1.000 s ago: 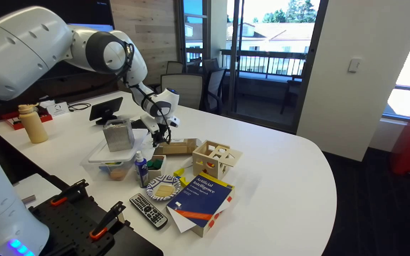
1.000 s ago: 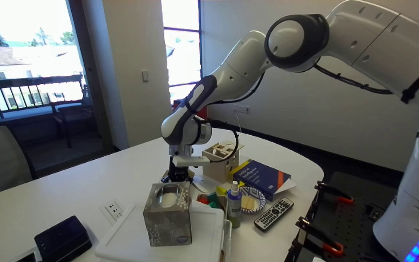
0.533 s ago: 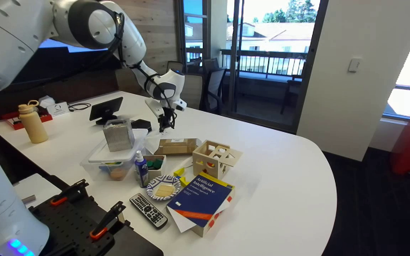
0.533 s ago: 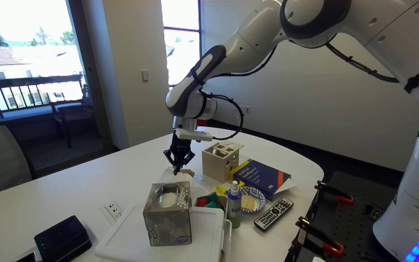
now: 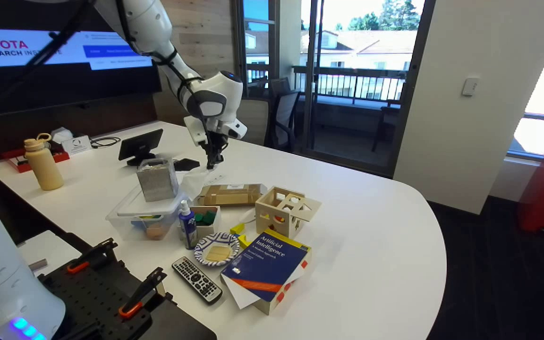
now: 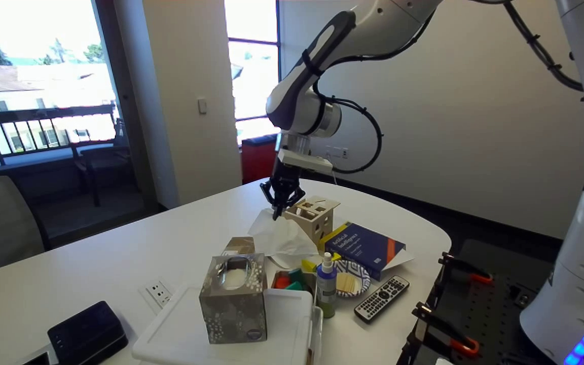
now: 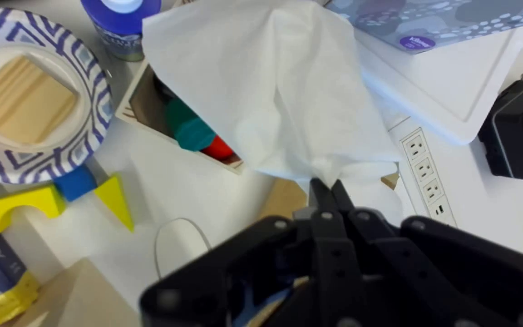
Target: Use the tissue to wipe the remote
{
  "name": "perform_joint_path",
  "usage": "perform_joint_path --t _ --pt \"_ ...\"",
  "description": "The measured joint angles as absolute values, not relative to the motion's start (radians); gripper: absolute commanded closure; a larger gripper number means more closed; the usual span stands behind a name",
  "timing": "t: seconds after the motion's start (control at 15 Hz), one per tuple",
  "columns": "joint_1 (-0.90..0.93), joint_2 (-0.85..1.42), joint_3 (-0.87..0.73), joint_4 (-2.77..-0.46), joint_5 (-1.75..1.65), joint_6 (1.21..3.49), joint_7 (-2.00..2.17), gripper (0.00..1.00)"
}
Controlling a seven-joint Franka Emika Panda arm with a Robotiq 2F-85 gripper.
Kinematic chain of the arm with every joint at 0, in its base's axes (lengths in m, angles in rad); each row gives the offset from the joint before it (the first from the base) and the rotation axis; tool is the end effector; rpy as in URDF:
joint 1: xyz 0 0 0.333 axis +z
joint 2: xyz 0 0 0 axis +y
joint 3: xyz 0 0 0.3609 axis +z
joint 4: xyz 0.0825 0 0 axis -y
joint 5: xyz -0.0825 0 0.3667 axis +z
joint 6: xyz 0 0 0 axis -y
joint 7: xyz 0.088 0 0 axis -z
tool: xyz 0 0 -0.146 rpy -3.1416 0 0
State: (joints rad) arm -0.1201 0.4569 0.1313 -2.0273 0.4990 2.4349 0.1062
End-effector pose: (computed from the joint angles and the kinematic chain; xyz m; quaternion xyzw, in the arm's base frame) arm 0.6064 0.0177 0.2355 -0.9521 0.2426 0.0373 0.1822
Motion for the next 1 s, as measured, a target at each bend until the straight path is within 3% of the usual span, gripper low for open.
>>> perform_joint_path --t 0.87,1.0 --pt "-0.086 -0.005 0.137 -2.81 0.93 3.113 0.18 1.0" --pt "-0.082 0.005 0.141 -2.835 0.975 3.172 0.202 1.0"
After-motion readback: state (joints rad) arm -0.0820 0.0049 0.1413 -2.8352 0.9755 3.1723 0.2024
